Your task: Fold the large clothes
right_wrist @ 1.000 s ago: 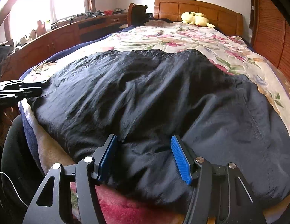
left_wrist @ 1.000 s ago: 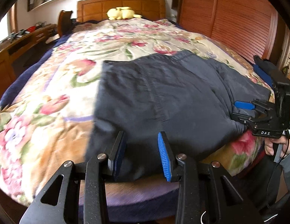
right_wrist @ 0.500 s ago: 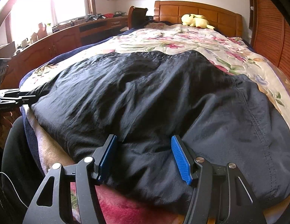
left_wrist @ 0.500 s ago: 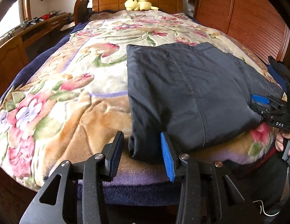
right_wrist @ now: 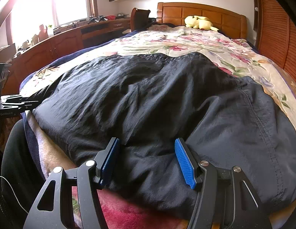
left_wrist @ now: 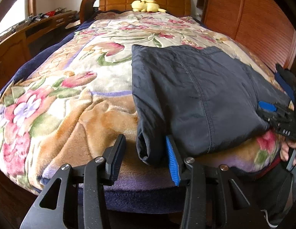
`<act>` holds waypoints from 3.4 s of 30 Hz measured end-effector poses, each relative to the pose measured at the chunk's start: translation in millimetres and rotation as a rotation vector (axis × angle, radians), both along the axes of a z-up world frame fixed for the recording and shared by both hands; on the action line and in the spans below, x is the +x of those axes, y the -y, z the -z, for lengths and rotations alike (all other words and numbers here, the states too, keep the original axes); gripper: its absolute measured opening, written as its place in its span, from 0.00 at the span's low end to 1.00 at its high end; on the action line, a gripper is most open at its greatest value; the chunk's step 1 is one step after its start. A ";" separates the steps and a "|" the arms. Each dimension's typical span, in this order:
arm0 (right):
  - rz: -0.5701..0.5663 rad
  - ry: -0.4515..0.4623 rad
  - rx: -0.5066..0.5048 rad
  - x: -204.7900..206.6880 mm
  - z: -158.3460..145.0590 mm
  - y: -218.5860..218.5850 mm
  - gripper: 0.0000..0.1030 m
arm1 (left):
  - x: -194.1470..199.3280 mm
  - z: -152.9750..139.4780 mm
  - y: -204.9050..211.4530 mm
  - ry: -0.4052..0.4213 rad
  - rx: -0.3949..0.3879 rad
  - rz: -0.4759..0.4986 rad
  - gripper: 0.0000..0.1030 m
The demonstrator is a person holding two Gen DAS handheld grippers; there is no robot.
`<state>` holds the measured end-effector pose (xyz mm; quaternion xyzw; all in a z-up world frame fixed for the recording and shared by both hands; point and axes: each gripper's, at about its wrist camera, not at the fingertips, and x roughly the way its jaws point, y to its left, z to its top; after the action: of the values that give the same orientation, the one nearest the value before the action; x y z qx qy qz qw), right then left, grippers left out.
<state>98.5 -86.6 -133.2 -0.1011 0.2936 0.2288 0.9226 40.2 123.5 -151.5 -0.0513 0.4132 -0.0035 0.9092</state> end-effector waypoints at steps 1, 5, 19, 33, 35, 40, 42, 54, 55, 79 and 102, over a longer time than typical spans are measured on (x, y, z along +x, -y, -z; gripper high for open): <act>0.000 0.000 -0.001 -0.1 -0.1 0.3 0.60 | 1.0 0.0 -0.5 0.001 -0.011 -0.006 0.42; 0.001 0.004 -0.001 0.2 0.6 0.6 0.60 | 6.0 -9.0 -0.4 0.013 -0.098 0.014 0.15; 0.088 0.039 0.046 -22.3 -29.6 61.2 0.60 | 74.1 -139.0 117.2 0.266 0.025 0.282 0.09; 0.336 0.095 0.074 -62.2 -49.2 185.2 0.60 | 133.8 -146.2 322.1 0.185 0.044 0.664 0.09; 0.343 0.092 0.075 -66.1 -47.9 189.7 0.60 | 135.0 -136.5 332.2 0.156 0.053 0.672 0.09; 0.336 0.086 0.072 -72.1 -46.1 183.0 0.60 | 135.0 -132.3 333.0 0.122 0.042 0.664 0.16; 0.332 0.090 0.076 -70.8 -48.5 179.4 0.60 | 129.6 -140.9 324.8 0.136 0.037 0.670 0.26; 0.287 0.168 0.061 -62.6 -85.4 163.4 0.60 | 103.2 -160.3 227.2 0.231 0.008 0.526 0.38; 0.281 0.178 0.054 -61.7 -90.2 160.1 0.60 | 102.6 -155.2 217.1 0.227 0.005 0.507 0.38; 0.101 0.115 -0.095 59.0 -137.2 53.3 0.60 | 73.5 -69.9 78.7 0.162 -0.009 0.227 0.38; 0.146 -0.194 -0.063 120.5 -93.9 73.8 0.75 | 62.3 -39.9 80.0 0.115 -0.033 0.243 0.38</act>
<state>219.0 -160.3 -39.2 -0.0861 0.3950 0.1604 0.9005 102.5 43.5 -111.6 -0.0154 0.3636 -0.1232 0.9232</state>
